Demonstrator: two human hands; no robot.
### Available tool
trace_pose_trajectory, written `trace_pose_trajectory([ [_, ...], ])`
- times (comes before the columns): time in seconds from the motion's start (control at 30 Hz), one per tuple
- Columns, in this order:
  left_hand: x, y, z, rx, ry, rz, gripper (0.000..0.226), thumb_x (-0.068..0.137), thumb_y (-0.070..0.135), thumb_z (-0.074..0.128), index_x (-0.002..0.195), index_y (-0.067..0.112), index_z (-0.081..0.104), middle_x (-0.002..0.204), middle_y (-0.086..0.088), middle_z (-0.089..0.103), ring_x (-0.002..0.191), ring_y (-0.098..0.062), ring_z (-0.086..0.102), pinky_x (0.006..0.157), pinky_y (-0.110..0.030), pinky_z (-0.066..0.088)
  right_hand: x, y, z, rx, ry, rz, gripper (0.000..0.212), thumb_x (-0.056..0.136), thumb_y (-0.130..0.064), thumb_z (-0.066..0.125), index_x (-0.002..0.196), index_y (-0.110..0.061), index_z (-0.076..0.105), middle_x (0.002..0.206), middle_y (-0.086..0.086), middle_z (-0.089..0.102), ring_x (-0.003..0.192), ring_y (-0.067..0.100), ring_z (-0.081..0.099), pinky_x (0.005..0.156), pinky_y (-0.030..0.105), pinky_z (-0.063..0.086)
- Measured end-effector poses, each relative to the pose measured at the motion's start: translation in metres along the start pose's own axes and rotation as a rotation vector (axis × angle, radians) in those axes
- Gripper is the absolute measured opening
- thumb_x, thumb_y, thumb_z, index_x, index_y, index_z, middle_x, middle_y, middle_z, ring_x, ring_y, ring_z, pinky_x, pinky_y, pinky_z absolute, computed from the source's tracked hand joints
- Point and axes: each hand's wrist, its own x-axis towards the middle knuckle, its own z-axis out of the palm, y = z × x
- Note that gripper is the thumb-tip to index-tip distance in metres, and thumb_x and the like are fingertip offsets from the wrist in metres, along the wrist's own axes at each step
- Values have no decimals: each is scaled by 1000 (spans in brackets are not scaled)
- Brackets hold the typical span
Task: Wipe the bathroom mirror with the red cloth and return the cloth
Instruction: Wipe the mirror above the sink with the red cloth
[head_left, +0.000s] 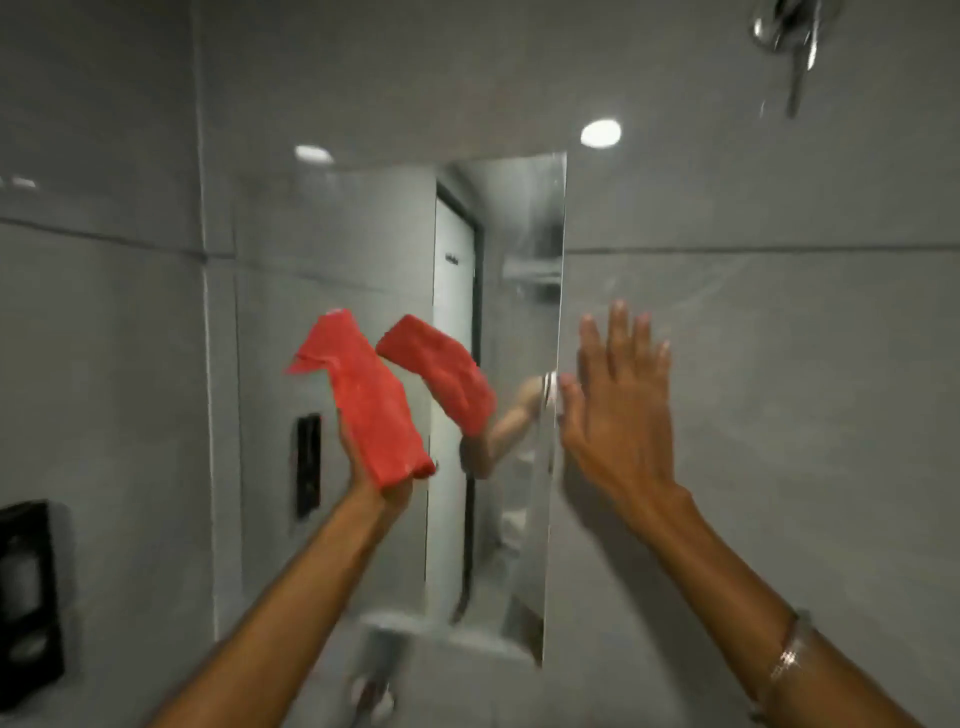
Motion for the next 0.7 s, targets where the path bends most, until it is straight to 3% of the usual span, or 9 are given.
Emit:
trace_pose_trajectory([
  [0.03,31,3,8,-101,6,-6,17,89,34,72,106,35,68,82,38,56,78,19,54,119,-30,35,26,10,-7,-53,43,-6,71,107,-50,22,170,-18,13,179,13,-1,164,32,-8,134,58,2],
  [0.07,55,8,18,-118,-29,-61,18,101,41,55,98,34,72,76,31,65,73,14,62,102,-33,49,44,21,-9,-98,50,-7,72,106,-51,19,170,-19,11,179,12,-3,164,32,-9,134,58,1],
  [0.1,77,9,27,-49,-53,29,29,104,47,46,106,33,71,87,24,73,83,7,69,93,-35,52,56,31,-9,-130,49,-5,73,106,-52,17,171,-20,9,178,11,-6,164,31,-11,134,58,0],
  [0.13,99,23,31,94,-107,108,38,104,50,42,130,31,61,120,15,73,111,-3,69,101,-41,51,65,40,-6,-150,57,-9,73,106,-53,17,171,-21,8,178,9,-9,165,30,-11,135,58,0],
  [0.17,119,30,41,131,-180,150,54,105,53,35,154,28,38,156,4,50,144,-16,48,118,-49,38,71,49,-2,-172,79,-13,73,106,-53,18,171,-21,9,179,8,-9,166,30,-11,135,58,2],
  [0.2,134,24,50,242,-266,207,66,106,54,27,164,27,10,173,-1,13,160,-23,15,129,-52,15,73,57,5,-189,109,-25,74,106,-54,20,171,-21,10,179,7,-8,166,29,-8,134,58,6],
  [0.27,162,16,69,542,-232,344,73,104,58,18,163,26,-11,172,-2,-20,159,-24,-18,130,-51,-8,74,65,17,-228,172,-51,73,107,-54,20,171,-21,11,180,6,-4,167,28,-3,134,58,9],
  [0.5,205,54,104,727,-270,818,73,103,63,17,165,27,5,174,-5,-3,161,-26,-7,130,-55,5,80,73,31,-272,307,-104,71,108,-54,16,171,-23,11,180,4,0,168,26,-1,135,51,1],
  [0.7,125,8,94,717,-429,1152,76,102,66,29,164,25,16,174,-8,6,161,-30,4,130,-55,11,67,76,38,-252,328,-100,67,109,-45,25,171,-21,13,180,4,2,168,25,-2,136,51,2],
])
